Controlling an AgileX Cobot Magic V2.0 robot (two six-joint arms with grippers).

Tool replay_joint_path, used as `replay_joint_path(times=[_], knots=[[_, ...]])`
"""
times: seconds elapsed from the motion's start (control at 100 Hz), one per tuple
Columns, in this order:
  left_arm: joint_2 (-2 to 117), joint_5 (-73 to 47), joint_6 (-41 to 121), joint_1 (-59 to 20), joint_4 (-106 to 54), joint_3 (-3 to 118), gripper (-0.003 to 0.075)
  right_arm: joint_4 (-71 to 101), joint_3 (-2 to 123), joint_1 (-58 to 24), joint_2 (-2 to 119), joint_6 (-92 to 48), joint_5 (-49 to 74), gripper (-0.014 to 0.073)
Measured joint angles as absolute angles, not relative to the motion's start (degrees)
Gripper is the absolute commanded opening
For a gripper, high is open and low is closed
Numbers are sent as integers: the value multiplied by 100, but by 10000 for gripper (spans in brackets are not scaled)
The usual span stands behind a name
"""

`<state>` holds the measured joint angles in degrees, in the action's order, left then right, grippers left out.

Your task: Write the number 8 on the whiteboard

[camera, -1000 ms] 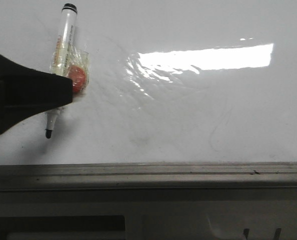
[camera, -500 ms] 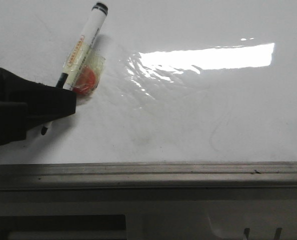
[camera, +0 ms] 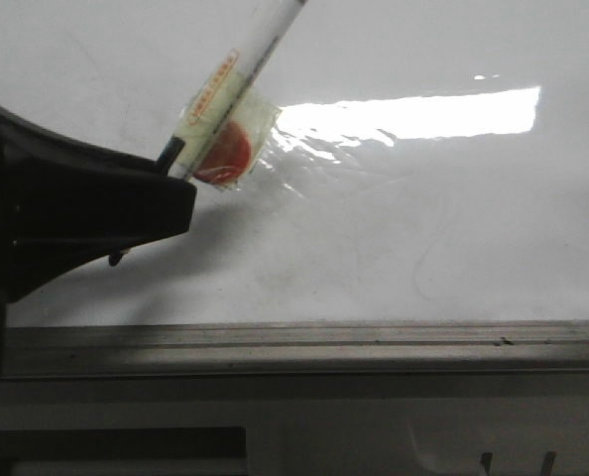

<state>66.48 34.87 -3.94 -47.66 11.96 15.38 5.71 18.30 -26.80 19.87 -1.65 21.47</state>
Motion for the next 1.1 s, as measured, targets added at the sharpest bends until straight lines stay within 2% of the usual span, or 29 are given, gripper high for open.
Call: replay_joint_path(times=[0.24,0.49,0.74,0.81,0.95,1.02,1.1], knots=[[6616,3510,-394,-4766,2498,1811,-20,611,2781,-3627,2979,-207,2257,363],[6616,3477,-396,-4766,2904,1864,-20,611,3501,-4706,4142,-224,2078,363],[6616,3420,-396,-4766,3203,1864,-20,708,3788,-4999,5065,-224,1589,358],[6616,3420,-396,-4766,3203,1864,-20,720,3824,-5009,5249,-224,1559,291],[6616,3405,-396,-4766,3226,1864,-10,720,3845,-5009,5490,-204,1547,35],[6616,3373,-377,-4766,3282,1864,57,782,3860,-5009,5519,-191,1521,-73],[6627,3373,-355,-4766,3321,1864,188,869,3867,-5058,5529,-180,1507,-69]])
